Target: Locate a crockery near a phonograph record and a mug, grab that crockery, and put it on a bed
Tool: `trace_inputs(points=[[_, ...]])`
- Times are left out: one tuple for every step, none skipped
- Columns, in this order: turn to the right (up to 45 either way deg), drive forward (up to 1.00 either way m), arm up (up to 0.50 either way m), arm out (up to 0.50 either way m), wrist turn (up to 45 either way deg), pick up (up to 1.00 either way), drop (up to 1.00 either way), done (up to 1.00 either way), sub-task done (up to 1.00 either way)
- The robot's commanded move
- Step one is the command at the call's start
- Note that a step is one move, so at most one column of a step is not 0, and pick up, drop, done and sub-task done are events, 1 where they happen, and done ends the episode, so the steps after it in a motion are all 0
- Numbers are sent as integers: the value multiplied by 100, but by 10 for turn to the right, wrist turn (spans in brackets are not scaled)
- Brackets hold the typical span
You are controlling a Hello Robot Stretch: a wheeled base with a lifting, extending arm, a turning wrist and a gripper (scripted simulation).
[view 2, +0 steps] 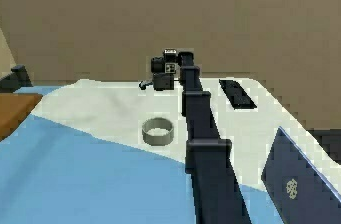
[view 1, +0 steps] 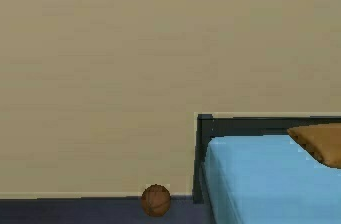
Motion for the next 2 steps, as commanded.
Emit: trace_inputs(points=[[0, 0, 0, -8, 0, 0, 0, 0, 0], [0, 0, 0, 0, 0, 0, 0, 100, 0]])
